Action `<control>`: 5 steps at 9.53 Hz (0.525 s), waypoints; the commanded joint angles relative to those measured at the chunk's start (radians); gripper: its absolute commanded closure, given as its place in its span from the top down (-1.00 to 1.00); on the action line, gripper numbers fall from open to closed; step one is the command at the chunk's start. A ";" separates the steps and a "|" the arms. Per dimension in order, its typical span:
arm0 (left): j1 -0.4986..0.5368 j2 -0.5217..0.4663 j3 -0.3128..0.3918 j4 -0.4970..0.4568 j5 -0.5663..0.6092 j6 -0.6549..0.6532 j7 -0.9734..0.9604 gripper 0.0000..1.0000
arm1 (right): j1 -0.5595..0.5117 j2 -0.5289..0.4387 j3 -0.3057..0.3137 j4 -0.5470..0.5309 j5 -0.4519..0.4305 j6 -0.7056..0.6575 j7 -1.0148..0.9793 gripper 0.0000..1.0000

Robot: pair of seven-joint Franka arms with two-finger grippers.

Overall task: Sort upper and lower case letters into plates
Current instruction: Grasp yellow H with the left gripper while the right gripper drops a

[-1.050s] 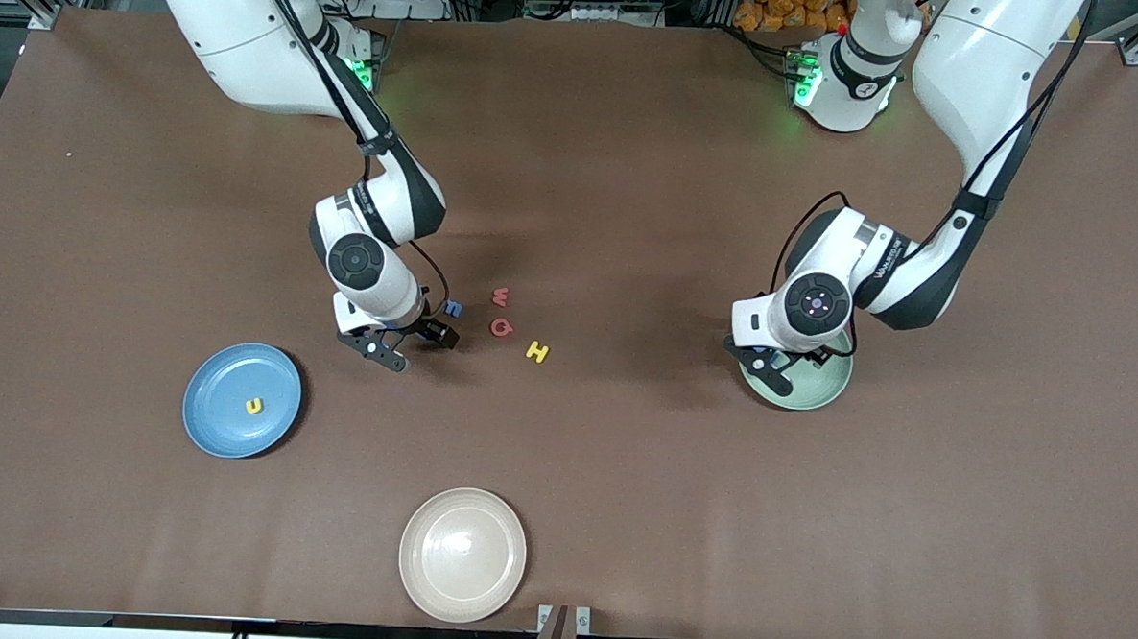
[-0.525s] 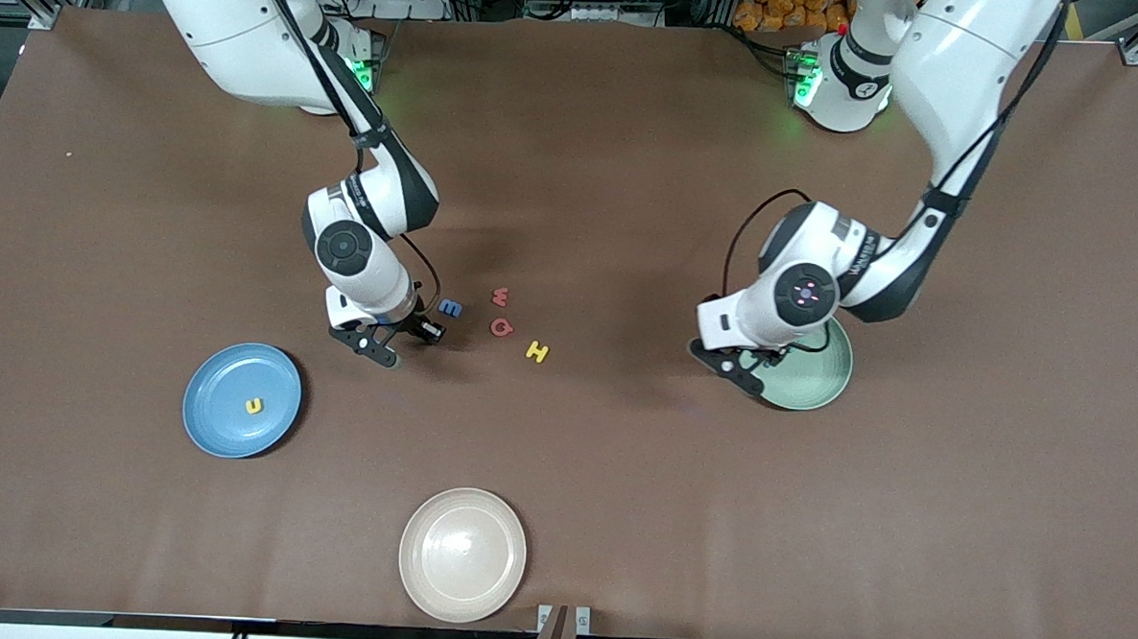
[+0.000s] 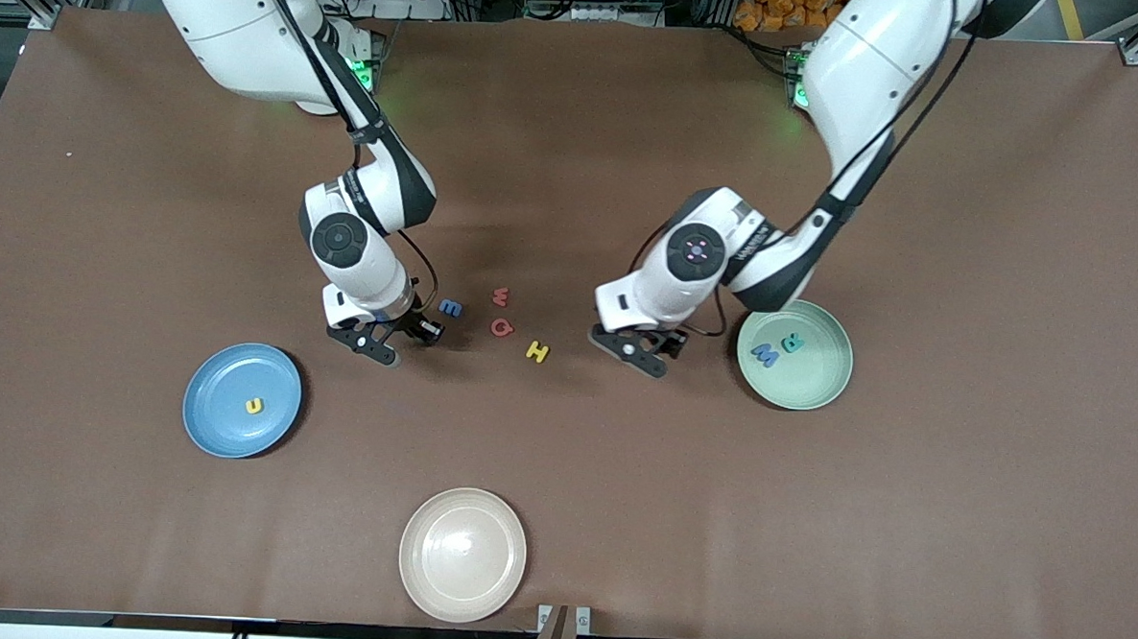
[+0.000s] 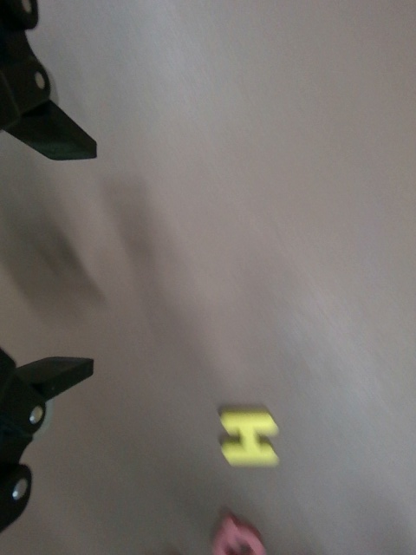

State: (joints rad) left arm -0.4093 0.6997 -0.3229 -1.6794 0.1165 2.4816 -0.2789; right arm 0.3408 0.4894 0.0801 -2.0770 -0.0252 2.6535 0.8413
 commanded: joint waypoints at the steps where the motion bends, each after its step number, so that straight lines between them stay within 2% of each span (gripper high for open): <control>1: -0.099 0.081 0.054 0.127 -0.001 0.068 -0.106 1.00 | -0.046 -0.057 0.000 0.053 -0.010 -0.091 -0.091 -1.00; 3: -0.240 0.141 0.175 0.173 -0.001 0.187 -0.109 1.00 | -0.123 -0.058 -0.016 0.151 -0.044 -0.218 -0.233 -1.00; 5: -0.413 0.243 0.307 0.268 -0.001 0.235 -0.248 1.00 | -0.218 -0.051 -0.019 0.192 -0.091 -0.244 -0.374 -1.00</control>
State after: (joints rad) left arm -0.7079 0.8541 -0.1044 -1.5182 0.1165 2.6951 -0.4329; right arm 0.1806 0.4353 0.0516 -1.9070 -0.0766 2.4297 0.5369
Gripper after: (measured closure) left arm 0.000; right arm 0.626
